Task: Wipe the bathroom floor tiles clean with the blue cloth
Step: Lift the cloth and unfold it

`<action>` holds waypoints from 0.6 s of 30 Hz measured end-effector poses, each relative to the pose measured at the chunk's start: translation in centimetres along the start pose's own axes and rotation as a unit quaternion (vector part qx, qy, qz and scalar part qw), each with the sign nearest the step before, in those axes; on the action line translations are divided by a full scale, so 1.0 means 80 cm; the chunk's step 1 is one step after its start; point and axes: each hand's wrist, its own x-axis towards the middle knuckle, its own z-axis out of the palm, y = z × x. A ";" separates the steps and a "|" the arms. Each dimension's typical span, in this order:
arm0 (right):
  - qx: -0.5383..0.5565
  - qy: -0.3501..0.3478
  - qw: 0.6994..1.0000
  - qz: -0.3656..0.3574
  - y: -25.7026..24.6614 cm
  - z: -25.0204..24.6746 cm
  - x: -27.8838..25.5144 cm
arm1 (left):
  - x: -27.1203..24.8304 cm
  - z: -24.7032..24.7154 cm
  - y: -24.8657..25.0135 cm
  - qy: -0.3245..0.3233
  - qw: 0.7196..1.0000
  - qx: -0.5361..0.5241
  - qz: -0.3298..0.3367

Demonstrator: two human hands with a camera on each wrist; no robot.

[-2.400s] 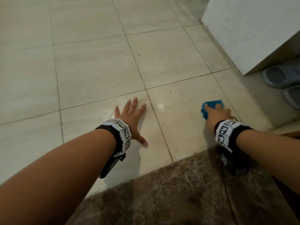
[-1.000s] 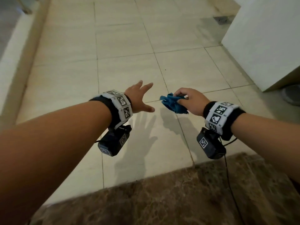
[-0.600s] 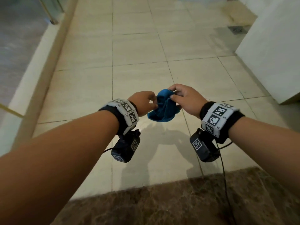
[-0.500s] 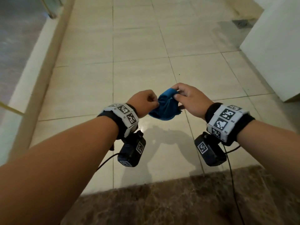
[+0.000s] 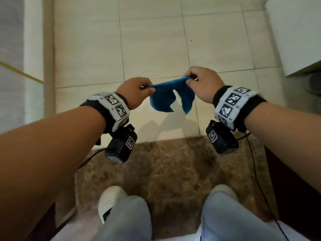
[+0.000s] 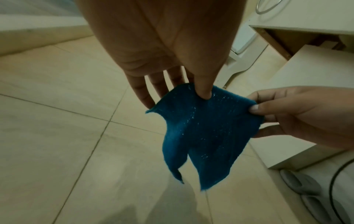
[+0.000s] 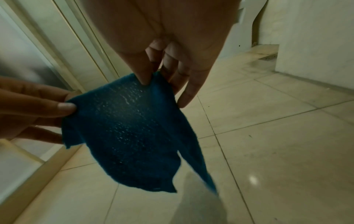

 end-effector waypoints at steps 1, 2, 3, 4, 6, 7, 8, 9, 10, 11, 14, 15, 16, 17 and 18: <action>-0.009 -0.004 1.000 0.005 -0.015 -0.015 -0.010 | -0.013 -0.015 0.011 -0.002 1.000 -0.002 -0.004; -0.016 -0.009 1.000 0.005 -0.031 -0.031 -0.020 | -0.025 -0.032 0.024 -0.003 1.000 -0.005 -0.007; -0.024 -0.018 1.000 -0.001 -0.049 -0.050 -0.030 | -0.037 -0.049 0.037 -0.003 1.000 -0.009 -0.011; -0.039 -0.034 0.999 -0.013 -0.068 -0.071 -0.040 | -0.050 -0.069 0.052 0.000 1.000 -0.012 -0.016; -0.102 -0.089 0.990 -0.041 -0.110 -0.117 -0.057 | -0.074 -0.113 0.084 0.007 1.000 -0.009 -0.027; -0.143 -0.113 0.982 -0.050 -0.131 -0.139 -0.064 | -0.085 -0.136 0.099 0.010 0.999 -0.006 -0.031; -0.176 -0.125 0.975 -0.052 -0.151 -0.162 -0.070 | -0.097 -0.160 0.114 0.013 0.999 -0.004 -0.035; -0.193 -0.128 0.972 -0.047 -0.175 -0.187 -0.076 | -0.110 -0.187 0.132 0.015 0.999 -0.006 -0.036; -0.194 -0.123 0.973 -0.035 -0.199 -0.213 -0.082 | -0.123 -0.215 0.151 0.018 0.999 -0.012 -0.035; -0.185 -0.111 0.976 -0.021 -0.224 -0.238 -0.087 | -0.135 -0.244 0.170 0.023 0.999 -0.021 -0.032; -0.160 -0.075 0.984 0.020 -0.298 -0.314 -0.101 | -0.168 -0.336 0.222 0.047 0.998 -0.045 -0.025; -0.152 -0.064 0.986 0.032 -0.321 -0.337 -0.104 | -0.178 -0.366 0.236 0.059 0.997 -0.050 -0.023; -0.146 -0.051 0.987 0.041 -0.344 -0.359 -0.106 | -0.187 -0.397 0.249 0.070 0.996 -0.054 -0.022; -0.145 -0.039 0.988 0.045 -0.365 -0.380 -0.107 | -0.195 -0.427 0.262 0.081 0.995 -0.055 -0.020; -0.144 -0.025 0.988 0.044 -0.386 -0.400 -0.107 | -0.202 -0.455 0.273 0.091 0.994 -0.052 -0.017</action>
